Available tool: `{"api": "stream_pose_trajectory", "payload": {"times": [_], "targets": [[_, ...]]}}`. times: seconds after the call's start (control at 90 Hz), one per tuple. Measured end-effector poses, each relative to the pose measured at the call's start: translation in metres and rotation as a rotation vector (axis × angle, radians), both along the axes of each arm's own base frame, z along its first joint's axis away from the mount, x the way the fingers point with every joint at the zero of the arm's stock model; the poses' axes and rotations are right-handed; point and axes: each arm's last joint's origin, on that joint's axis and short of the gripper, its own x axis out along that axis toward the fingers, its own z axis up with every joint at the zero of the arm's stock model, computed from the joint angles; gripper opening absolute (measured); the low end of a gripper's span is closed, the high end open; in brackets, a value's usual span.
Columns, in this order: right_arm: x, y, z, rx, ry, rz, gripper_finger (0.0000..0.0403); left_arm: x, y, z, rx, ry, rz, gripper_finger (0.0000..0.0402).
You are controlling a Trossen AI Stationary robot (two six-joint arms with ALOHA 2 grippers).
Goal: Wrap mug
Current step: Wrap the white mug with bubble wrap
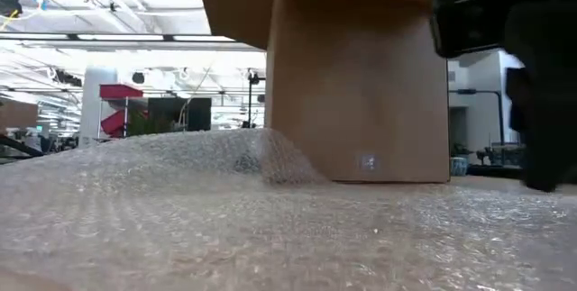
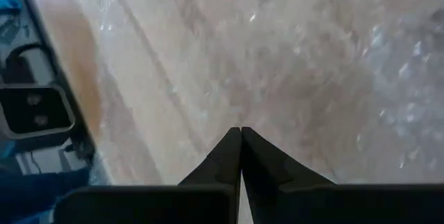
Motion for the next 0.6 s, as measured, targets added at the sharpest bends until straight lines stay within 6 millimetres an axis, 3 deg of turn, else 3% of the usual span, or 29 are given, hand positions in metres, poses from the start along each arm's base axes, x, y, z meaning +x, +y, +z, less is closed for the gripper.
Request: {"api": "stream_pose_trajectory", "payload": {"times": [0.178, 0.333, 0.511, 0.6], "targets": [[0.004, -0.014, -0.003, -0.095, 0.017, 0.011, 0.0, 0.014, 0.003, -0.03, 0.057, 0.091, 0.04, 0.016], [0.017, -0.031, -0.009, -0.137, 0.014, 0.008, 0.0, 0.021, 0.005, -0.045, 0.048, 0.096, 0.039, 0.0116], [0.035, -0.036, -0.024, -0.079, -0.032, -0.014, 0.0, 0.022, 0.011, -0.047, 0.075, 0.112, 0.025, 0.0022], [0.047, -0.035, -0.028, -0.055, -0.048, -0.021, 0.0, 0.02, 0.015, -0.042, 0.09, 0.115, 0.01, 0.001]]}}
